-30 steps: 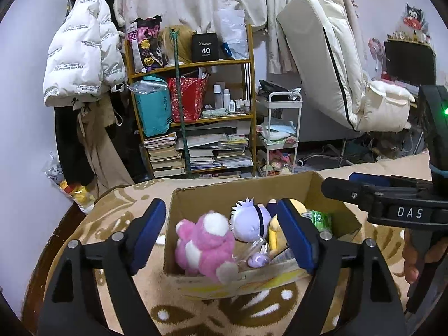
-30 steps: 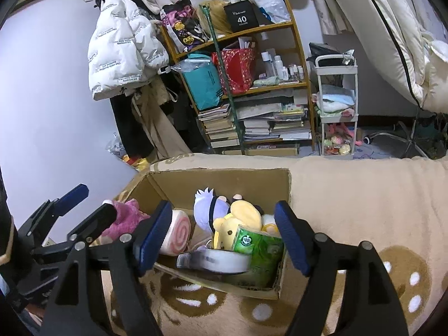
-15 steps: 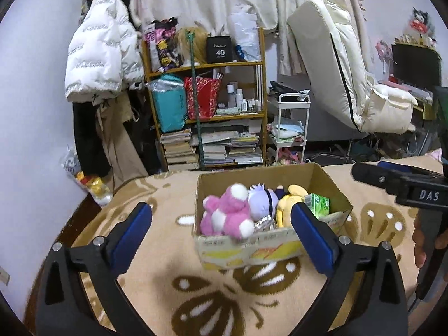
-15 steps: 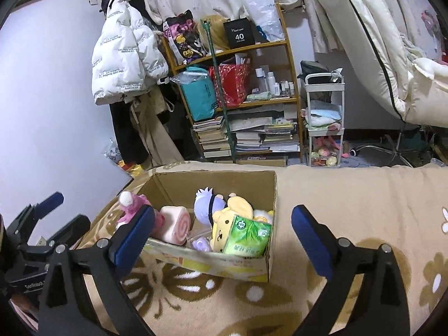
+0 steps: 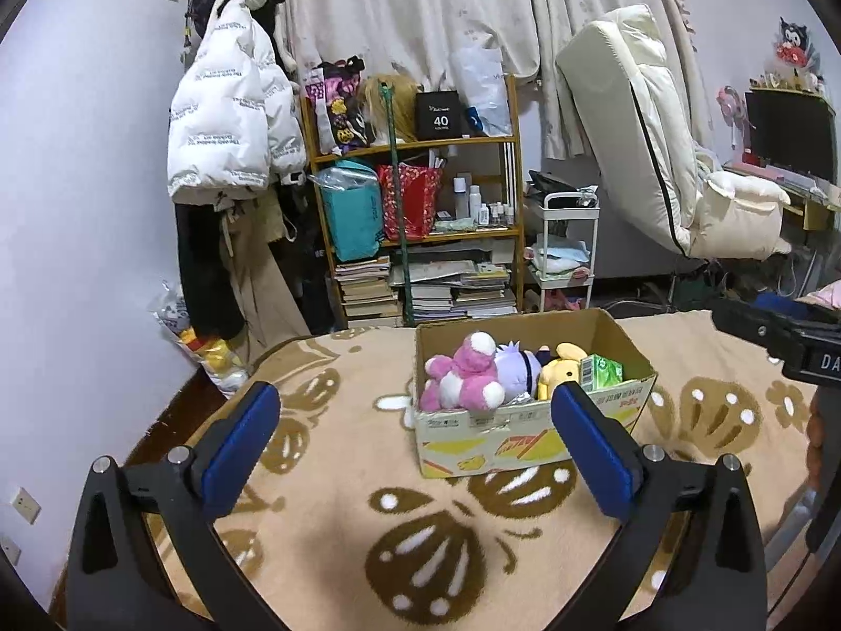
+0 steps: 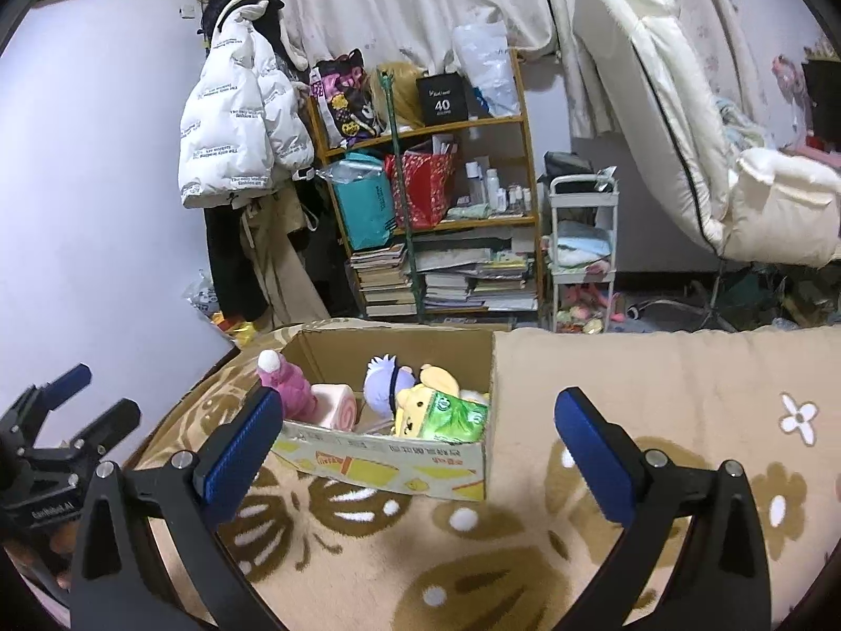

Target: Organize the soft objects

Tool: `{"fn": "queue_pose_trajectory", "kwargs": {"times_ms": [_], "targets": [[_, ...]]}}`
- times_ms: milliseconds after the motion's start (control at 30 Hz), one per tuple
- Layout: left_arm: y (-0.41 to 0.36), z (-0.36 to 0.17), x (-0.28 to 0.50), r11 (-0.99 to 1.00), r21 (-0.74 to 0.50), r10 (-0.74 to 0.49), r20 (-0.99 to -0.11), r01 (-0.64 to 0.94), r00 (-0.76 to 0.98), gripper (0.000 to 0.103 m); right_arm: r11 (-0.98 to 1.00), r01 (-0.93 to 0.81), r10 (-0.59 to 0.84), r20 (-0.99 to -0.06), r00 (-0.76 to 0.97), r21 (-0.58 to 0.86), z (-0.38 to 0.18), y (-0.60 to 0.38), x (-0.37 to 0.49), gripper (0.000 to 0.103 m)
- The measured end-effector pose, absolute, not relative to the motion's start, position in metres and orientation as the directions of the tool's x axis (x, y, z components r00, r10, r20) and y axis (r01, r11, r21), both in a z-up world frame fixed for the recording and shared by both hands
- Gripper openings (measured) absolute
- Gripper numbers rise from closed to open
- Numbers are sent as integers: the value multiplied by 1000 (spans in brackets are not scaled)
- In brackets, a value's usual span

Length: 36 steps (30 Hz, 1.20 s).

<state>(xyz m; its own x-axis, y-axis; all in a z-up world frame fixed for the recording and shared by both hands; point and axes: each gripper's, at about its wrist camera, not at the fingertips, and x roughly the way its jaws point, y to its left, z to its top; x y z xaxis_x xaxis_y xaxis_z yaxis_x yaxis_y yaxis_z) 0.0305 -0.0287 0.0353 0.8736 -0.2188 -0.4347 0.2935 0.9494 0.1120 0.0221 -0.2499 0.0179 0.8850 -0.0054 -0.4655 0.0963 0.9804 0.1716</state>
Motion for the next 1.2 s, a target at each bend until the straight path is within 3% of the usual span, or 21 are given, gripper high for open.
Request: {"fn": "queue_pose_trajectory", "kwargs": {"times_ms": [667,1200], "targets": [[-11,23,-1,967,122,-163,-384,225,909,102,987,155,-137,-334,933,29,27,-231,-28,103],[-11,5,14,974,126,-125,-393,188,911,102,982,174,-134,-386,913,70,8,-242,-13,103]]}}
